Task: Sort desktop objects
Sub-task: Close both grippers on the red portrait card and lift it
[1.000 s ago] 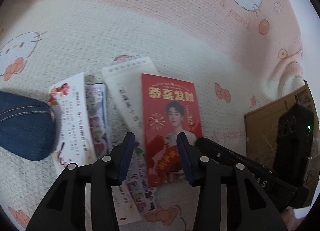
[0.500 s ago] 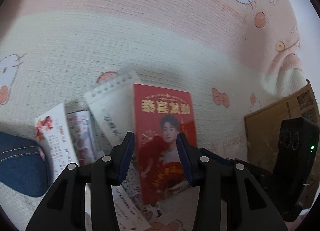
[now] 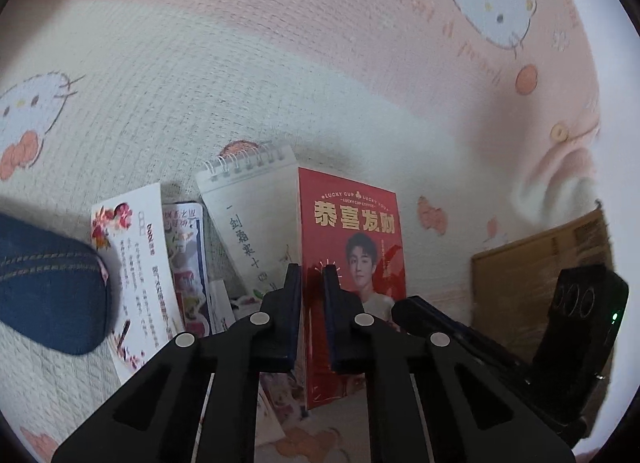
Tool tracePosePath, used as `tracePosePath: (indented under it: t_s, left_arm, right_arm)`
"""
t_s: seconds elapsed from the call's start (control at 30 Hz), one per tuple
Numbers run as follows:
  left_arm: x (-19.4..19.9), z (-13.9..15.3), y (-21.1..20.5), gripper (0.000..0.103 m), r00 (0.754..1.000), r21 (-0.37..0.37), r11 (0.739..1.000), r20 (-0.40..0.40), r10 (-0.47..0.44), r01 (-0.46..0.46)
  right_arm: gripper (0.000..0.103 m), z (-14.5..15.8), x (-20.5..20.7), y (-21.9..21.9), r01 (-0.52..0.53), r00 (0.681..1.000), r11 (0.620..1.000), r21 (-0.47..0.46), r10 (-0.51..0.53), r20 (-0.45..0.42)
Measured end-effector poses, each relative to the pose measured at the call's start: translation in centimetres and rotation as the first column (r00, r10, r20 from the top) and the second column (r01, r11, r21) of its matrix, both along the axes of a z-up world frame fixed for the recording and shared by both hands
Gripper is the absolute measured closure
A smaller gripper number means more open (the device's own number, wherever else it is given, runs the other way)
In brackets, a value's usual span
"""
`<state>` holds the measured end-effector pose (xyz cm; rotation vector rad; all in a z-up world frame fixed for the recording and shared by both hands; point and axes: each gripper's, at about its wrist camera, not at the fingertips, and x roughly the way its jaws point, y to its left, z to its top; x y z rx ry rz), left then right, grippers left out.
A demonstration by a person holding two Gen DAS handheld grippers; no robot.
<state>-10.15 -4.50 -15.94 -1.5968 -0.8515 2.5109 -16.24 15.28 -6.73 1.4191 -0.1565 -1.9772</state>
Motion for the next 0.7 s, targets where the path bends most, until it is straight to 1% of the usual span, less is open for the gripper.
tracePosePath:
  t_s: [0.03, 0.13, 0.27, 0.37, 0.47, 0.57, 0.7]
  left_arm:
    - [0.3, 0.2, 0.0, 0.092, 1.000, -0.003, 1.000, -0.002, 0.001, -0.001]
    - [1.2, 1.0, 0.2, 0.092, 1.000, -0.057, 0.998, -0.009, -0.007, 0.007]
    - [2.6, 1.3, 0.5, 0.092, 1.000, -0.106, 0.994, 0.004, -0.012, 0.013]
    - [3.5, 0.6, 0.2, 0.092, 0.999, -0.105, 0.994, 0.040, -0.010, 0.014]
    - [4.0, -0.2, -0.2, 0.092, 0.998, -0.078, 0.997, 0.070, 0.004, 0.002]
    - [4.3, -0.5, -0.3, 0.092, 0.997, -0.059, 0.998, 0.076, 0.010, -0.006]
    - [4.5, -0.3, 0.2, 0.091, 0.998, -0.072, 0.997, 0.060, -0.010, 0.014]
  right_arm:
    - [0.087, 0.3, 0.1, 0.0, -0.001, 1.000, 1.000, -0.004, 0.001, -0.004]
    - [0.087, 0.7, 0.7, -0.3, -0.023, 1.000, 1.000, -0.014, 0.024, 0.007]
    - [0.087, 0.5, 1.9, -1.0, -0.066, 0.998, 0.998, 0.004, 0.066, 0.012]
    - [0.087, -0.3, 2.8, -1.0, -0.090, 0.996, 0.996, 0.023, 0.089, 0.023]
    - [0.087, -0.8, 3.2, -1.0, -0.095, 0.995, 0.995, 0.032, 0.093, 0.042]
    - [0.087, -0.8, 3.7, -0.8, -0.096, 0.995, 0.994, 0.042, 0.095, 0.034]
    - [0.087, -0.1, 4.0, -0.8, -0.094, 0.996, 0.994, 0.061, 0.094, 0.000]
